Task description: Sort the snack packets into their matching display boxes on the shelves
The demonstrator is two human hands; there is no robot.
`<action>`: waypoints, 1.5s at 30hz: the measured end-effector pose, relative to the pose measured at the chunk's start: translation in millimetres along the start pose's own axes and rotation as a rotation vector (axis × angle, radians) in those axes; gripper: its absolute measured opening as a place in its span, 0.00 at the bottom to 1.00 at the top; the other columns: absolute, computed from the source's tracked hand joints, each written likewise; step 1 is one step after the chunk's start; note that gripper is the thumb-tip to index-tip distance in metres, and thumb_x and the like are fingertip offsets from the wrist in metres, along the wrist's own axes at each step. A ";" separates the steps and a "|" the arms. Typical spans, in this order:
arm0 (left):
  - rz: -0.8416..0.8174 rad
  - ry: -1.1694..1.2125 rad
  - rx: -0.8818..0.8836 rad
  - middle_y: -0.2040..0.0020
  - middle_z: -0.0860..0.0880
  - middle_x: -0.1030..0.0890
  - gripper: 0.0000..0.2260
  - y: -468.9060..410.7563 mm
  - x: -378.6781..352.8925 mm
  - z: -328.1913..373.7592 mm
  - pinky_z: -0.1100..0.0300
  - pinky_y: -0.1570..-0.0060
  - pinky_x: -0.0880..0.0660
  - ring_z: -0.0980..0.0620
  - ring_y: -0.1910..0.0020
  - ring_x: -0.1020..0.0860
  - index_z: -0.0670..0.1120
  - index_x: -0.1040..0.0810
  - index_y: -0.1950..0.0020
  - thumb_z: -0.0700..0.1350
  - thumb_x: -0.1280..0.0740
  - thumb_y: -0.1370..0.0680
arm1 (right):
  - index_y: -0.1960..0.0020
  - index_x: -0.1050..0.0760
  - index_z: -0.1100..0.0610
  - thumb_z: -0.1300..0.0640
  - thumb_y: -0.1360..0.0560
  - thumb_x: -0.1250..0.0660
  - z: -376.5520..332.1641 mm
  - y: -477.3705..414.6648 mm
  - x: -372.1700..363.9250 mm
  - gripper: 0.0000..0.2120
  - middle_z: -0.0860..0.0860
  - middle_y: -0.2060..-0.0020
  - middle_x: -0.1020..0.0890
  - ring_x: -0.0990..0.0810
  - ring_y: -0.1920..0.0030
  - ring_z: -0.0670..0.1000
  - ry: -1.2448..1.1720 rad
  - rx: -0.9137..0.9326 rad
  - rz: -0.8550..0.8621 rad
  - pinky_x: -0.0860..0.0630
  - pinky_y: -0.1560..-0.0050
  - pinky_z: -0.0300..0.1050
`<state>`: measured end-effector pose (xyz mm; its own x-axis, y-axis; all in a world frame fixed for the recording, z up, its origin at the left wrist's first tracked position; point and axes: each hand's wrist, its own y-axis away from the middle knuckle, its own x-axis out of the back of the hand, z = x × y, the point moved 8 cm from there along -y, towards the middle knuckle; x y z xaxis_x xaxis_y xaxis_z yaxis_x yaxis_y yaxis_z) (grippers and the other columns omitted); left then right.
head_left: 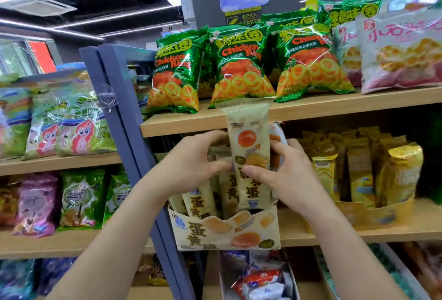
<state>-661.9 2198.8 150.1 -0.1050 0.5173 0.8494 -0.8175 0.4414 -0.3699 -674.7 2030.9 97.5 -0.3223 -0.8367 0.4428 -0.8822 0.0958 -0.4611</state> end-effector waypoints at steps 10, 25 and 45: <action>0.044 -0.715 0.112 0.40 0.46 0.25 0.17 -17.3 -29.9 -10.6 0.46 0.40 0.34 0.43 0.37 0.31 0.49 0.29 0.34 0.53 0.41 0.20 | 0.46 0.24 0.42 0.48 0.33 0.23 16.1 -2.1 4.2 0.18 0.47 0.41 0.27 0.27 0.41 0.47 -0.241 -0.070 -0.011 0.23 0.54 0.35; 0.504 -0.569 -0.239 0.57 0.48 0.18 0.14 33.9 13.1 3.1 0.60 0.69 0.35 0.44 0.62 0.21 0.42 0.22 0.55 0.28 0.33 0.36 | 0.44 0.23 0.41 0.43 0.32 0.24 24.5 2.0 -1.8 0.18 0.47 0.43 0.32 0.31 0.39 0.51 0.153 -0.145 -0.216 0.29 0.35 0.51; 0.258 -0.708 -0.261 0.49 0.48 0.18 0.28 -1.6 -44.9 23.6 0.51 0.53 0.23 0.46 0.55 0.18 0.45 0.23 0.41 0.64 0.32 0.32 | 0.41 0.25 0.37 0.63 0.21 0.35 32.3 25.5 31.0 0.20 0.48 0.42 0.32 0.28 0.41 0.47 -0.063 -0.072 0.063 0.28 0.60 0.28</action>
<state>-669.2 2157.6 121.5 -0.6789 0.0762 0.7302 -0.5690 0.5739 -0.5889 -696.1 1990.0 74.6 -0.3578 -0.8598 0.3643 -0.8839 0.1860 -0.4292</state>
